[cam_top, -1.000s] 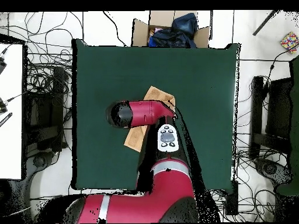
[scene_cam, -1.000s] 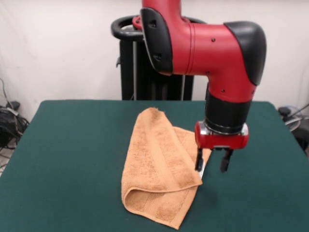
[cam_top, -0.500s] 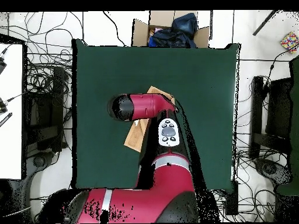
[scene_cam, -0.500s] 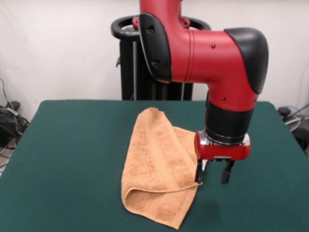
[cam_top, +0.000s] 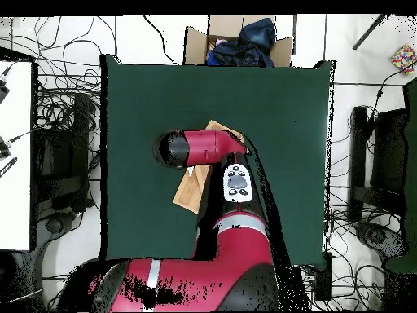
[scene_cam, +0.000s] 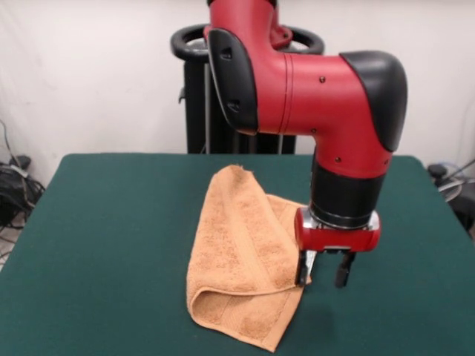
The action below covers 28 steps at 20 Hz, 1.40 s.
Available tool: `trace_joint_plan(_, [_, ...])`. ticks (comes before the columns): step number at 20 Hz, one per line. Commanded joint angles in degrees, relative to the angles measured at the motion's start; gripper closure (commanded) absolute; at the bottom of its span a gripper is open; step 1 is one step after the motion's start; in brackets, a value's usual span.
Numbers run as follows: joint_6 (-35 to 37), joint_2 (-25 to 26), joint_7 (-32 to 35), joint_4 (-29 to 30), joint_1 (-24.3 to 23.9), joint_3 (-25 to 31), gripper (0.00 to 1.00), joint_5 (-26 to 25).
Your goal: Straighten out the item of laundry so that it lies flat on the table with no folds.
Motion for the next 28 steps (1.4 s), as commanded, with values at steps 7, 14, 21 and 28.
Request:
trace_joint_plan(7, [1.2,-0.4,6.9,3.8,-2.0,0.4,0.0,0.0])
trace_joint_plan(14, [0.2,1.2,7.6,3.1,-1.6,-0.1,0.0,-0.3])
trace_joint_plan(21, [-3.4,1.9,9.2,5.6,-1.6,-0.3,0.0,-0.6])
trace_joint_plan(28, [-4.7,2.3,9.0,6.6,-2.4,-0.1,0.0,-0.6])
